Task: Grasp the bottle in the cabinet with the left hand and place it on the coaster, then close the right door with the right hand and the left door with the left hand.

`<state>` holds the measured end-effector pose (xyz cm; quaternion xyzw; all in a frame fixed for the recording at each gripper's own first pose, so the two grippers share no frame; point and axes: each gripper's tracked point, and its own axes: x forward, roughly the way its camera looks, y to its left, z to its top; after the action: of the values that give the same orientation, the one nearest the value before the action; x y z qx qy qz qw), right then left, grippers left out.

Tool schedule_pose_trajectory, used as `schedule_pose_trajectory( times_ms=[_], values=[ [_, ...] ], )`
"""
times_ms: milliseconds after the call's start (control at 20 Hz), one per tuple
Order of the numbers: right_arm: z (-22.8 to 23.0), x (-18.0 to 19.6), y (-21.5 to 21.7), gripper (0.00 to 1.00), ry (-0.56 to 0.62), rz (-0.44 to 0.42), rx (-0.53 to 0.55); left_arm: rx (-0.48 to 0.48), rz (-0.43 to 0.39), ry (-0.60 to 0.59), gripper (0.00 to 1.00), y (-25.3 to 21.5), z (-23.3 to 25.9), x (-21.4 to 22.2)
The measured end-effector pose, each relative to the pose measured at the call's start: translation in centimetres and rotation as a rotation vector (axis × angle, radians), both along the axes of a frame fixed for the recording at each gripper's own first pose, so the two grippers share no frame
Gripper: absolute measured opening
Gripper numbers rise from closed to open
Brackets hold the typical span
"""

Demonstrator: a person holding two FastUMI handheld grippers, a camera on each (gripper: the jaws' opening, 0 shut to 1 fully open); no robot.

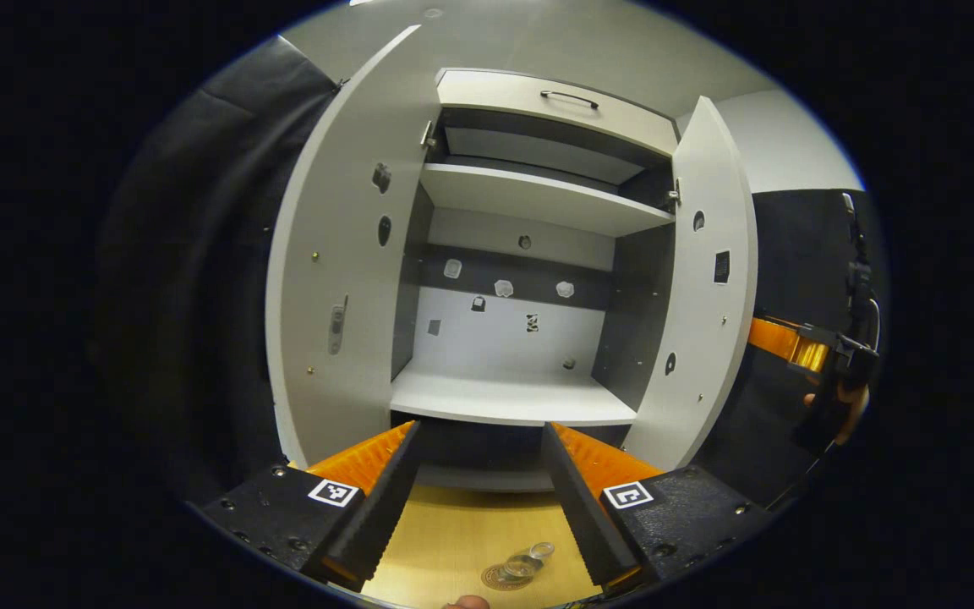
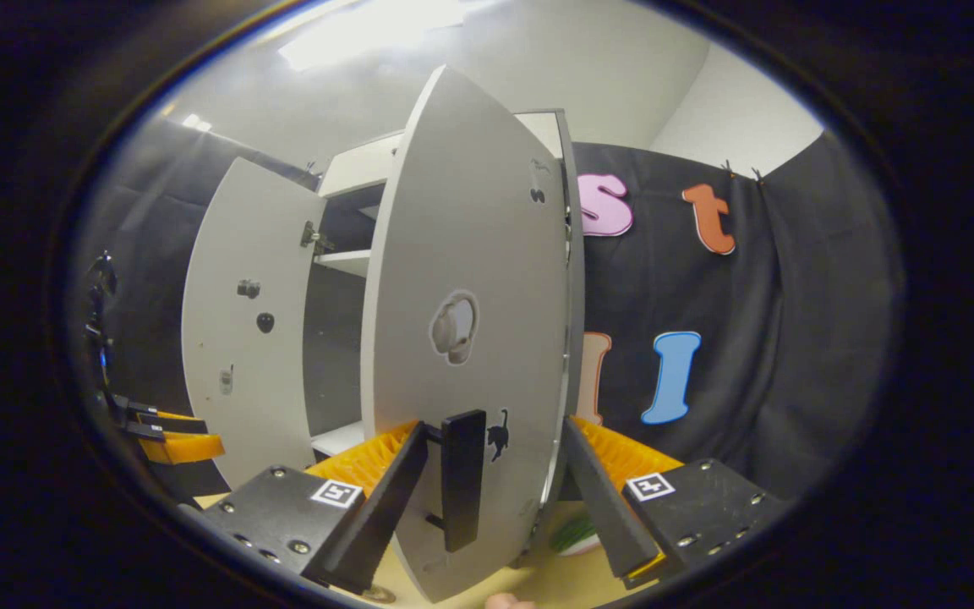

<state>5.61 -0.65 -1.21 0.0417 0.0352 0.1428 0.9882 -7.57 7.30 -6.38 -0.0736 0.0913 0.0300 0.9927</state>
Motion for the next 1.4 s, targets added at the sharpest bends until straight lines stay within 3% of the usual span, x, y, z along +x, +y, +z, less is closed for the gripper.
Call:
schedule_pose_trajectory(
  times_ms=[800,1400],
  values=[
    [-0.9,4.3,7.3,1.0,0.032,0.087,0.087,0.04,0.137,-0.006,0.9,4.9,0.7,-3.1],
    [-1.6,8.1,12.1,1.0,0.038,0.087,0.089,0.057,0.271,0.0,0.9,10.3,0.7,-5.2]
  ],
)
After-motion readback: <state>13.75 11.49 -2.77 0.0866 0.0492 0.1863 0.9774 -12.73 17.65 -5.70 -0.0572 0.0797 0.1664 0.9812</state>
